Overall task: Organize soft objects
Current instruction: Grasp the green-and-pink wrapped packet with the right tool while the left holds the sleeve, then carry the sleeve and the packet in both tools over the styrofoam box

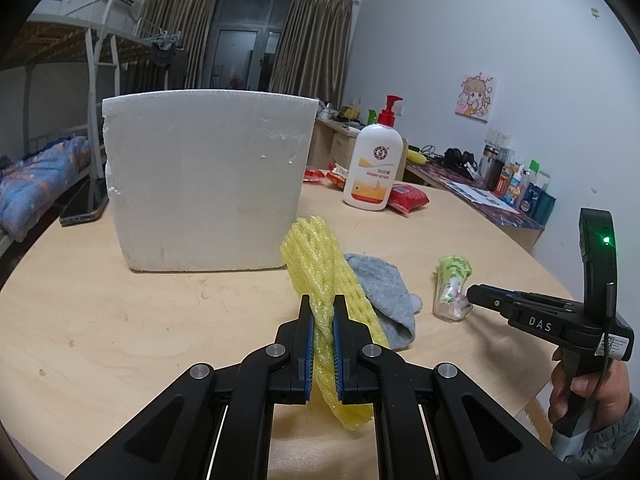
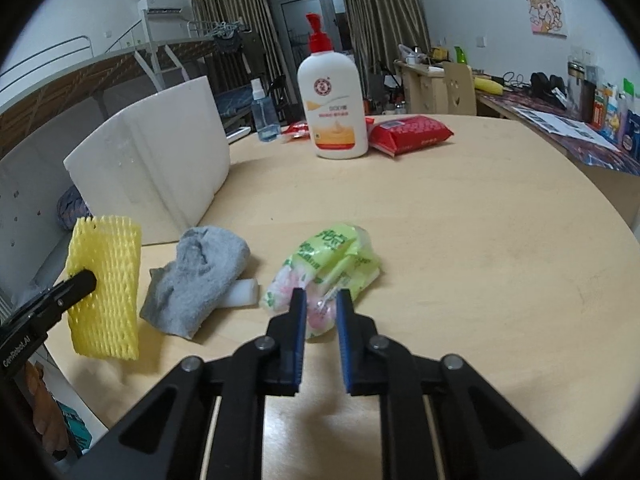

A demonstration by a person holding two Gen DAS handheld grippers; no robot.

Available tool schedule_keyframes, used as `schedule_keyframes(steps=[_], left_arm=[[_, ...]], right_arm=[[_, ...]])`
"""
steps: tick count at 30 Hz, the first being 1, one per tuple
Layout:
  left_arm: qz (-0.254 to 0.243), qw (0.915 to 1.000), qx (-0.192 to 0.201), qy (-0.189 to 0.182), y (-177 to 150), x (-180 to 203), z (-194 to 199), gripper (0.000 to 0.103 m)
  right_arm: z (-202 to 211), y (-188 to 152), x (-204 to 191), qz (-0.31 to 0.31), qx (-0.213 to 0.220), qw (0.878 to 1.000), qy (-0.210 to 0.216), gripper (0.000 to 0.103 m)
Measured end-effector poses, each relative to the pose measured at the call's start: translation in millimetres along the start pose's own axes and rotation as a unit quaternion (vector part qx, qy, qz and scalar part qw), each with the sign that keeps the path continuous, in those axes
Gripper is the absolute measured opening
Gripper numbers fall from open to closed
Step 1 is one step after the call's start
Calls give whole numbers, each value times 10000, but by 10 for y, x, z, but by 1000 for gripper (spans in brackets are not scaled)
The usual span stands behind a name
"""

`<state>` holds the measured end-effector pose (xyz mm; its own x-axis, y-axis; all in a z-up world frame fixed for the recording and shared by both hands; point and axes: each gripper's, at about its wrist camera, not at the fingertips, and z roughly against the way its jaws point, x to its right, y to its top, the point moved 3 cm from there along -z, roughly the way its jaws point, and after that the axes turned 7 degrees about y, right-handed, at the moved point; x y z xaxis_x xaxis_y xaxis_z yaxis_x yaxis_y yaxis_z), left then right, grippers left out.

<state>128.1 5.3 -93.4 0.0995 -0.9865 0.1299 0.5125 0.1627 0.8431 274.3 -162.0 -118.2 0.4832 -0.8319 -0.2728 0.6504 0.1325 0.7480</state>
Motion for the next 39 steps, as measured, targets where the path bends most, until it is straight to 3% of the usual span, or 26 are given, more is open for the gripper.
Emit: schedule_keyframes(steps=[4, 5, 6, 8, 9, 11, 25, 26, 27, 30, 35, 39], left_arm=[[-41, 10000, 11, 2, -2, 16, 13, 8], [-40, 10000, 21, 9, 0, 17, 19, 8], [-43, 10000, 25, 8, 0, 16, 23, 8], [-53, 10000, 24, 22, -5, 16, 29, 8], [-46, 10000, 31, 33, -6, 12, 31, 8], [-24, 10000, 26, 49, -3, -2, 27, 8], [88, 9999, -30, 67, 7, -64, -40, 8], [91, 9999, -38, 58, 6, -65, -46, 8], [95, 9999, -38, 62, 5, -68, -46, 8], [106, 9999, -40, 50, 9, -73, -50, 8], [121, 9999, -23, 35, 8, -90, -43, 8], [98, 10000, 9, 8, 28, -88, -8, 8]], right_arm=[[-17, 17, 77, -413, -40, 9991, 74, 21], [-21, 32, 74, -427, -25, 9991, 24, 36], [-30, 44, 65, -416, -15, 9991, -54, 58], [-28, 77, 39, -403, 116, 9990, -128, 70], [-26, 87, 20, -404, 162, 9990, -72, 70], [-54, 120, -11, -418, 155, 9990, 58, 70], [-345, 165, -21, -405, -250, 9983, -335, 70], [-347, 163, -33, -350, -267, 9983, -379, 67], [-350, 158, -44, -289, -284, 9982, -450, 57], [-369, 140, -41, -309, -342, 9981, -414, 41], [-308, 130, 1, -405, -252, 9985, -253, 27], [-133, 205, -41, -322, 49, 9993, -168, 27]])
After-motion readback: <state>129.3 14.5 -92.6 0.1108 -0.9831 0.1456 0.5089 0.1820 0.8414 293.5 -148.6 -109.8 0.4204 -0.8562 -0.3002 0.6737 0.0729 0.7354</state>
